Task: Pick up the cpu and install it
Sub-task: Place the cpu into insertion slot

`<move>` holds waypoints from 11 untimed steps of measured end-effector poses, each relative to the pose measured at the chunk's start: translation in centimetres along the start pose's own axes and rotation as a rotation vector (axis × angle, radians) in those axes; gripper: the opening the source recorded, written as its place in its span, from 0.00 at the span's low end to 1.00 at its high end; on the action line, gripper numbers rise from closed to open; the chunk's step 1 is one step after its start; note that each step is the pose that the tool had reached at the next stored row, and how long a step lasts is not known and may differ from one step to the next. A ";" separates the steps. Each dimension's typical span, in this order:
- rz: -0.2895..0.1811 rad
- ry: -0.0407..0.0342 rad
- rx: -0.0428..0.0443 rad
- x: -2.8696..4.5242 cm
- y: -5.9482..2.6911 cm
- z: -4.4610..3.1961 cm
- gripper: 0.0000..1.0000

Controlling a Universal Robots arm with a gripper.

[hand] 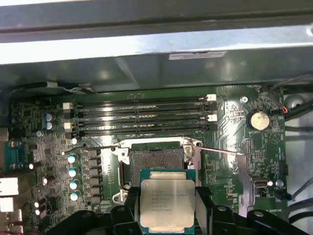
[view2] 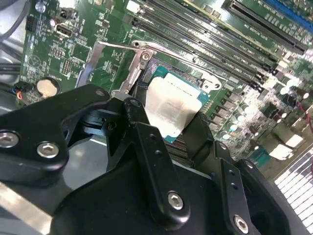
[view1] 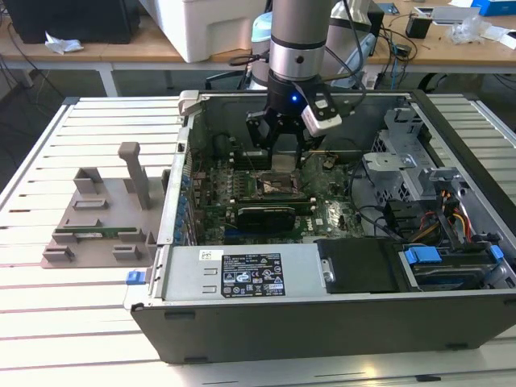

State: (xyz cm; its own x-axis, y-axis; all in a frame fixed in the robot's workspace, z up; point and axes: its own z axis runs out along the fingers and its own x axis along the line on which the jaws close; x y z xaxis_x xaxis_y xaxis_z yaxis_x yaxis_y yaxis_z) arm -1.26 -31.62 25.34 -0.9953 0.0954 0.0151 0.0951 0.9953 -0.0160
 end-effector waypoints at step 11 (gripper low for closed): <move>0.220 0.0035 -0.0026 0.00 0.00 0.00 0.54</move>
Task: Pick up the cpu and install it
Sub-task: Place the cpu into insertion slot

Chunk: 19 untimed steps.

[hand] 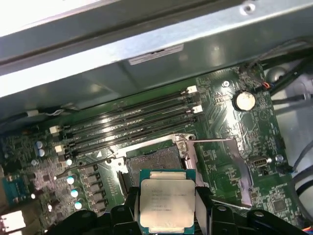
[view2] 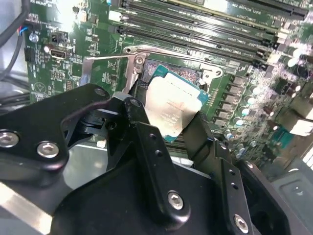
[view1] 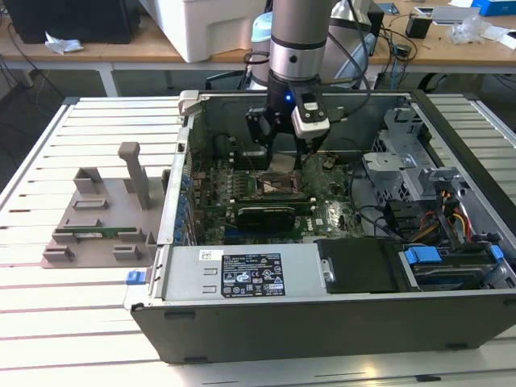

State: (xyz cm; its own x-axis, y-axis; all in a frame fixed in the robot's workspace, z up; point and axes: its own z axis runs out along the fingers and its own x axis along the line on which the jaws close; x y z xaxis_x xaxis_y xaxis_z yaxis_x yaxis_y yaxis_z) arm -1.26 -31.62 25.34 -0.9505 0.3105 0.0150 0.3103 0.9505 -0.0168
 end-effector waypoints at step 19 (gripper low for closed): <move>0.338 0.0050 -0.0030 0.00 0.00 0.03 0.54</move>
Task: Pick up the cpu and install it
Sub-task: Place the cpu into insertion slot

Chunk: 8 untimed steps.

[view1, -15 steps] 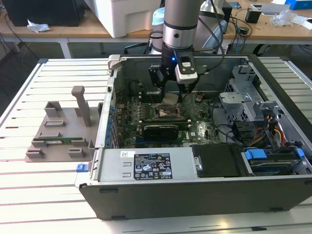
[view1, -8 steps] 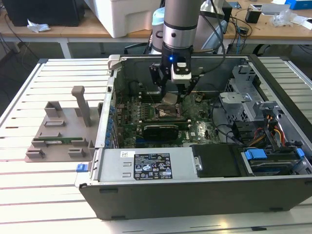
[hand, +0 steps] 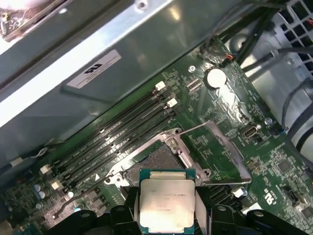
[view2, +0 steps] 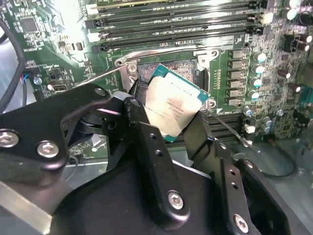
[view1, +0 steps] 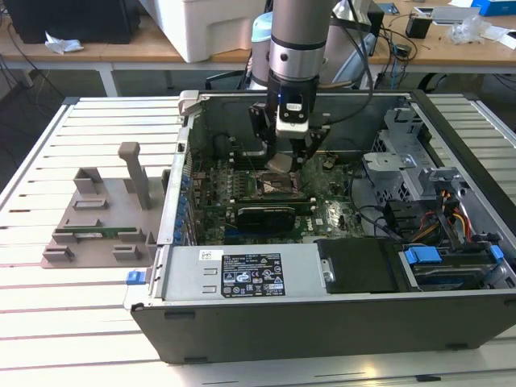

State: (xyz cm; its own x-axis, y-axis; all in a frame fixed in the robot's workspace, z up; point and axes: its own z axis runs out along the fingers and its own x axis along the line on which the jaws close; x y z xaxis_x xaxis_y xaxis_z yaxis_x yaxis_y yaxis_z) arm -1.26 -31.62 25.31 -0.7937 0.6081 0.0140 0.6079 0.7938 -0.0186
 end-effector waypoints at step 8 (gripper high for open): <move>0.259 0.0046 -0.0032 0.00 0.00 0.02 0.54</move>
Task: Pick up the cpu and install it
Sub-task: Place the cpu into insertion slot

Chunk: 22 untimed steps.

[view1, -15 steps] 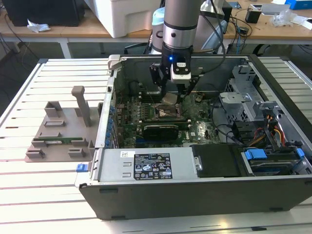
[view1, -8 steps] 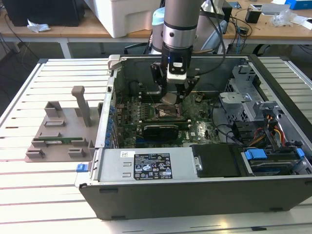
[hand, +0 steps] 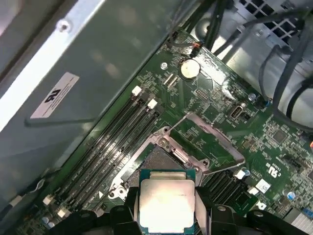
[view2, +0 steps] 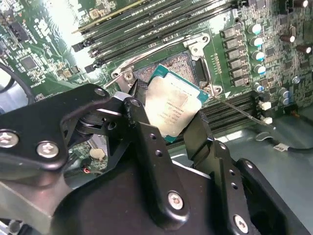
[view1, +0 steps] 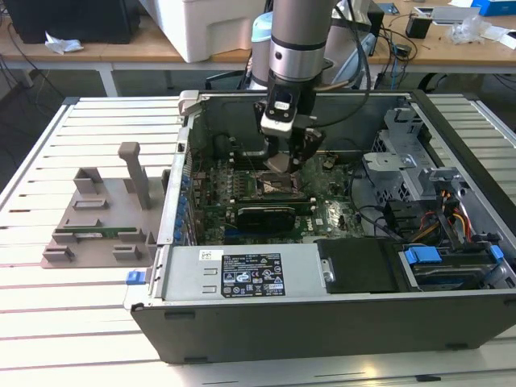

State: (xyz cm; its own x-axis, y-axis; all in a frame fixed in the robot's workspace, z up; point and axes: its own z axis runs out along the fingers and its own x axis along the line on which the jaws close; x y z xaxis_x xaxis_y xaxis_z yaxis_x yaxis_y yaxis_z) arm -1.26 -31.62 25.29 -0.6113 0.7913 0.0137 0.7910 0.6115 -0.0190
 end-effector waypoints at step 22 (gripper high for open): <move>0.339 0.0054 -0.0038 -0.02 0.02 0.02 0.54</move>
State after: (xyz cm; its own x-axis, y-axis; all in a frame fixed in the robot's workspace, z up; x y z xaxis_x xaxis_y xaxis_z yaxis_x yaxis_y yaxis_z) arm -1.23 -31.62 25.27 -0.3138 0.9494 0.0126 0.9492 0.3140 -0.0196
